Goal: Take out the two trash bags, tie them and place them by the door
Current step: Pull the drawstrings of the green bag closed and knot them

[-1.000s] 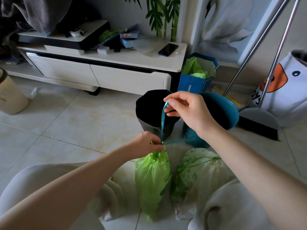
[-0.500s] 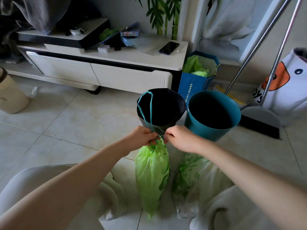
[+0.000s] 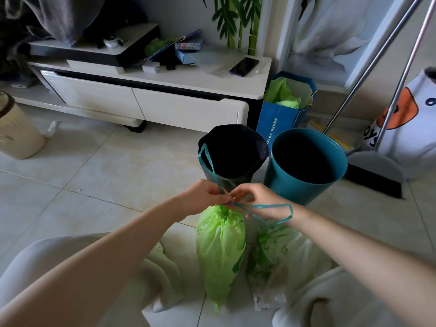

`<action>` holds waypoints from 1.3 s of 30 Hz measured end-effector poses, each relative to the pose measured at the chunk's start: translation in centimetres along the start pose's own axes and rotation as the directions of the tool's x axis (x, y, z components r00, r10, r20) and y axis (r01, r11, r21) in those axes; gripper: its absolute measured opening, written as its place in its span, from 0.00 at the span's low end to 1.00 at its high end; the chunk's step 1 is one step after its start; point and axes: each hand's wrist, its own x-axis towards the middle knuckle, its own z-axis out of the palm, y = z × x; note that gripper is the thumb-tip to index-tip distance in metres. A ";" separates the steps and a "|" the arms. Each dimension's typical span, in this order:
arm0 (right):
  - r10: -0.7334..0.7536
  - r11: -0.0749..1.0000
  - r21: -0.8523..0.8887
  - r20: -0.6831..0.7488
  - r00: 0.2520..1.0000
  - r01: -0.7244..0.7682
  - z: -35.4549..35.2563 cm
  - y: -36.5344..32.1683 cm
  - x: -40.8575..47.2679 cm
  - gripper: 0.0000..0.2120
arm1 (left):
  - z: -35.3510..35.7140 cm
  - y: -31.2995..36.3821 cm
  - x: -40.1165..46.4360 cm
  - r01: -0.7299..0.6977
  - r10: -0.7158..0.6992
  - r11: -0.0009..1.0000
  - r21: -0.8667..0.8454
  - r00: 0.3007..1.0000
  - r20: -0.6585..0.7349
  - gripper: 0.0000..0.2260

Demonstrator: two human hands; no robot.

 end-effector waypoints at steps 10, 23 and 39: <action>0.024 0.999 -0.026 0.045 0.999 -0.023 2.3 -0.2 1.3 0.08 | -0.6 -0.2 -1.2 0.011 -0.011 0.999 0.038 1.000 0.004 0.05; 0.036 0.998 -0.055 -0.027 0.999 -0.038 2.6 -0.6 2.4 0.12 | -0.3 -1.0 -1.1 -0.177 0.274 0.892 0.416 0.943 -0.187 0.08; 0.071 0.984 0.164 0.001 0.997 -0.071 3.2 -0.1 2.3 0.05 | 0.4 -2.8 -1.5 -0.323 0.646 0.529 0.785 0.753 -0.125 0.04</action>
